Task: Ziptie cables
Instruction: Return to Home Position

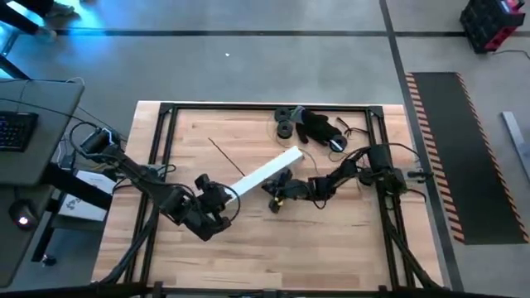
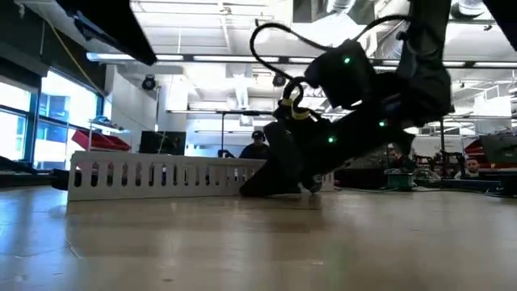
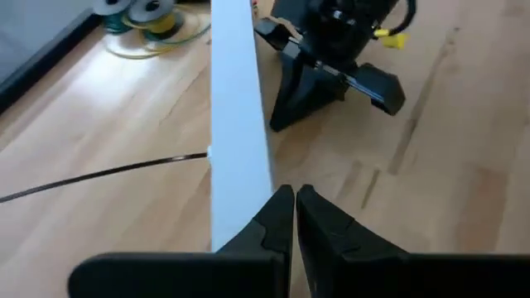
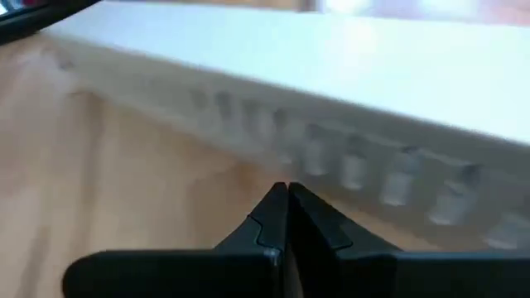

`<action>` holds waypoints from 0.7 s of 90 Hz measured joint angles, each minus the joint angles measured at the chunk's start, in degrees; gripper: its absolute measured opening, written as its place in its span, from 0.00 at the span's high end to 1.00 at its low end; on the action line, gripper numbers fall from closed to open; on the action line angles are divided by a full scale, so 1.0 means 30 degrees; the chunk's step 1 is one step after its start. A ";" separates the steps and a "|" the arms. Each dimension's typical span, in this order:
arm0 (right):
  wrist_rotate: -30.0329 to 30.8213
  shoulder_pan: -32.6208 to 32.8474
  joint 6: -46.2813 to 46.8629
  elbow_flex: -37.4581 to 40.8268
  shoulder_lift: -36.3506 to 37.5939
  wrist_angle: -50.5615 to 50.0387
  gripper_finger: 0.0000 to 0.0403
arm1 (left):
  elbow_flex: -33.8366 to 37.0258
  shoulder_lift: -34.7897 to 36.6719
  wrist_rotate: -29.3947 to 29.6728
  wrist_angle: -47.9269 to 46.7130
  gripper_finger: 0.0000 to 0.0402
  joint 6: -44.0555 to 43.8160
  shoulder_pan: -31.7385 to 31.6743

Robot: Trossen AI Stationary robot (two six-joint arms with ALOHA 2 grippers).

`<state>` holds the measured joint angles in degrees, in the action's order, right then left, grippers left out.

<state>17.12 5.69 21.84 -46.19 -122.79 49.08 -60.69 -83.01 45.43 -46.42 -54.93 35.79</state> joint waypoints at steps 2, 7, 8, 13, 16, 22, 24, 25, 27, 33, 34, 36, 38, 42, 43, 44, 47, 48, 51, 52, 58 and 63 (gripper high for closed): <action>-0.0305 -0.0091 -0.0112 0.0003 -0.0006 0.0142 1.00 | 0.0000 0.0027 -0.0037 -0.0161 1.00 -0.0363 0.0146; -0.1218 -0.0194 -0.0487 0.0020 -0.0039 0.0710 1.00 | 0.0000 0.0041 -0.0547 -0.0168 1.00 -0.0929 0.0457; -0.1398 -0.0204 -0.0535 0.0022 -0.0045 0.0840 1.00 | 0.0000 0.0038 -0.0688 -0.0108 1.00 -0.0997 0.0526; -0.2062 -0.0173 -0.0815 0.0041 -0.0079 0.1419 1.00 | 0.0149 -0.0090 -0.1210 0.0598 1.00 -0.1341 0.0848; -0.2311 -0.0109 -0.0833 0.0044 -0.0079 0.1662 1.00 | 0.0566 -0.0133 -0.1533 0.1527 1.00 -0.1518 0.0967; -0.2423 -0.0008 -0.0790 0.0044 -0.0079 0.1922 1.00 | 0.2017 -0.0201 -0.2386 0.4129 1.00 -0.1617 0.1023; -0.2459 -0.0001 -0.0769 0.0044 -0.0079 0.1931 1.00 | 0.2612 -0.0207 -0.2652 0.5254 1.00 -0.1590 0.0941; -0.2460 0.0002 -0.0763 0.0044 -0.0079 0.1927 1.00 | 0.2905 -0.0208 -0.2773 0.5904 1.00 -0.1570 0.0892; -0.2455 -0.0002 -0.0763 0.0044 -0.0079 0.1901 1.00 | 0.3485 -0.0214 -0.2997 0.7102 1.00 -0.1452 0.0779; -0.2416 0.0041 -0.0722 0.0044 -0.0079 0.1859 1.00 | 0.5308 -0.0225 -0.3591 1.0383 1.00 -0.1369 0.0454; -0.2412 0.0057 -0.0713 0.0044 -0.0079 0.1846 1.00 | 0.5627 -0.0234 -0.3683 1.0775 1.00 -0.1427 0.0410; -0.2360 0.0094 -0.0609 0.0044 -0.0079 0.1808 1.00 | 0.6132 -0.0264 -0.3864 1.1276 1.00 -0.1590 0.0330; -0.2331 0.0130 -0.0519 0.0044 -0.0079 0.1760 1.00 | 0.6580 -0.0302 -0.3964 1.1445 1.00 -0.1813 0.0251; -0.2337 0.0254 -0.0399 0.0044 -0.0079 0.1678 1.00 | 0.7238 -0.0338 -0.4057 1.1126 1.00 -0.2303 0.0190; -0.2367 0.0295 -0.0399 0.0044 -0.0079 0.1657 1.00 | 0.7354 -0.0338 -0.4049 1.0876 1.00 -0.2470 0.0195; -0.2392 0.0337 -0.0394 0.0045 -0.0079 0.1647 1.00 | 0.7455 -0.0335 -0.4045 1.0600 1.00 -0.2640 0.0201; -0.2392 0.0453 -0.0406 0.0058 -0.0069 0.1654 1.00 | 0.7634 -0.0267 -0.4037 0.9551 1.00 -0.3238 0.0267; -0.2390 0.0510 -0.0406 0.0081 -0.0037 0.1654 1.00 | 0.7685 -0.0221 -0.3982 0.9190 1.00 -0.3497 0.0306; -0.2145 0.0688 -0.0380 0.0236 0.0118 0.1598 1.00 | 0.7731 -0.0088 -0.3797 0.7836 1.00 -0.4407 0.0406; -0.1984 0.0755 -0.0361 0.0308 0.0167 0.1586 1.00 | 0.7738 -0.0042 -0.3730 0.7298 1.00 -0.4745 0.0434; -0.0560 0.1235 -0.0166 0.0896 0.0682 0.1605 1.00 | 0.7790 0.0215 -0.3102 0.4280 1.00 -0.6615 0.0761; 0.0529 0.1637 -0.0157 0.1636 0.1513 0.1640 1.00 | 0.7868 0.0603 -0.2286 0.1867 1.00 -0.7538 0.0977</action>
<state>18.71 10.60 21.37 -41.29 -118.25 54.00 -37.08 -81.21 38.57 -40.82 -77.54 38.72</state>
